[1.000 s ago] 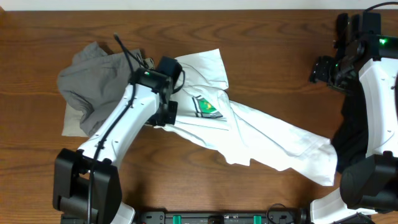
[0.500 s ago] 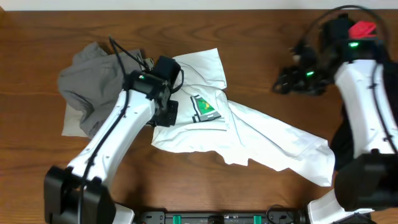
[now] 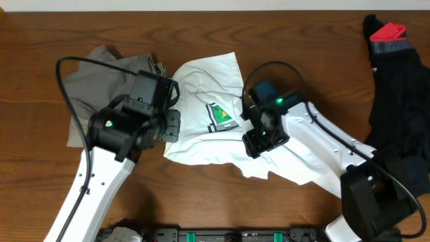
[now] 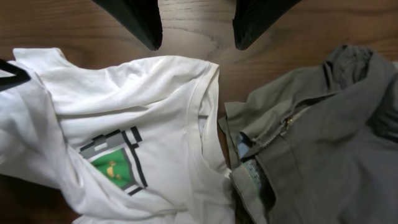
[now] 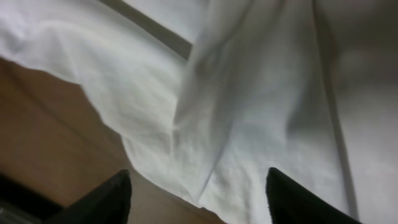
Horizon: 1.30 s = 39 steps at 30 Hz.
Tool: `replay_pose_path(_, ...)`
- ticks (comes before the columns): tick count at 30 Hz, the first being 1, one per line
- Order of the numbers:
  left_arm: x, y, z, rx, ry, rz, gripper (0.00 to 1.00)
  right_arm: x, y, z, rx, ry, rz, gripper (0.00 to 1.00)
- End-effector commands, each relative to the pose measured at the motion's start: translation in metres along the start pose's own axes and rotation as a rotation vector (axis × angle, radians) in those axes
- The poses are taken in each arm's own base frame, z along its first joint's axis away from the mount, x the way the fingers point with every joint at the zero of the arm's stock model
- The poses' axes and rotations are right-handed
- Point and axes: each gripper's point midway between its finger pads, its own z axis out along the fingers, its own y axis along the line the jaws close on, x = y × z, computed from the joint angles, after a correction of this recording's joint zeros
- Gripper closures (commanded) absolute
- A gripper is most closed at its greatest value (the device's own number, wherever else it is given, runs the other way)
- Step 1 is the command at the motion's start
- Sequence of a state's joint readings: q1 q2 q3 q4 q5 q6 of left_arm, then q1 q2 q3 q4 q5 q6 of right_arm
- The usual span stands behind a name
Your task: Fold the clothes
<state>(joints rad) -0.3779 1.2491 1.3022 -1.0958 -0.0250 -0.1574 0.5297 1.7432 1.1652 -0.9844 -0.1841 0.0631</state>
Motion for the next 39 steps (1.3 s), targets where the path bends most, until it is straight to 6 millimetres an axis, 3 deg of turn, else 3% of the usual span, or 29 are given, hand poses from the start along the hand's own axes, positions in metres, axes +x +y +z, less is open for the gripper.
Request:
replay_pose_path(1,-0.001,-0.001,-0.005,0.01,-0.016,-0.001,0.59,0.003,-0.013,0.005,0.121,-0.009,0.098,0.4)
replay_pose_path(6,-0.001,-0.001,-0.006,0.01,-0.016,-0.001,0.59,0.008,-0.005,0.023,0.11,-0.021,0.126,0.48)
replay_pose_path(9,-0.001,-0.001,-0.006,0.01,-0.017,-0.001,0.59,0.01,-0.001,0.034,0.102,-0.032,0.141,0.57)
replay_pose_path(12,-0.002,-0.001,-0.006,0.01,-0.019,-0.001,0.59,0.008,0.0,0.034,0.102,-0.044,0.135,0.96)
replay_pose_path(14,-0.002,-0.001,-0.006,0.01,-0.019,-0.001,0.59,0.002,-0.005,0.026,0.125,-0.069,0.141,0.99)
replay_pose_path(17,-0.002,-0.001,-0.006,0.01,-0.019,-0.001,0.59,-0.012,-0.026,-0.009,0.242,-0.145,0.16,0.99)
replay_pose_path(19,-0.002,-0.001,-0.006,0.01,-0.019,-0.001,0.59,-0.022,-0.044,-0.044,0.347,-0.224,0.183,0.99)
replay_pose_path(25,-0.004,-0.001,-0.006,0.013,-0.028,-0.001,0.58,-0.06,-0.113,-0.171,0.679,-0.596,0.304,0.99)
replay_pose_path(29,-0.004,-0.001,-0.006,0.013,-0.028,-0.001,0.58,-0.084,-0.155,-0.209,0.741,-0.768,0.392,0.99)
replay_pose_path(34,-0.003,-0.005,-0.006,0.036,-0.021,-0.001,0.58,-0.094,-0.229,-0.217,0.786,-0.848,0.558,0.98)
replay_pose_path(35,-0.002,-0.007,-0.006,0.046,-0.018,0.0,0.58,-0.093,-0.239,-0.211,0.775,-0.837,0.574,0.88)
replay_pose_path(37,-0.002,-0.01,-0.006,0.065,-0.014,0.001,0.55,-0.088,-0.253,-0.194,0.716,-0.789,0.588,0.34)
replay_pose_path(39,0.0,-0.016,-0.006,0.097,-0.007,0.001,0.53,-0.081,-0.252,-0.176,0.615,-0.724,0.578,0.18)
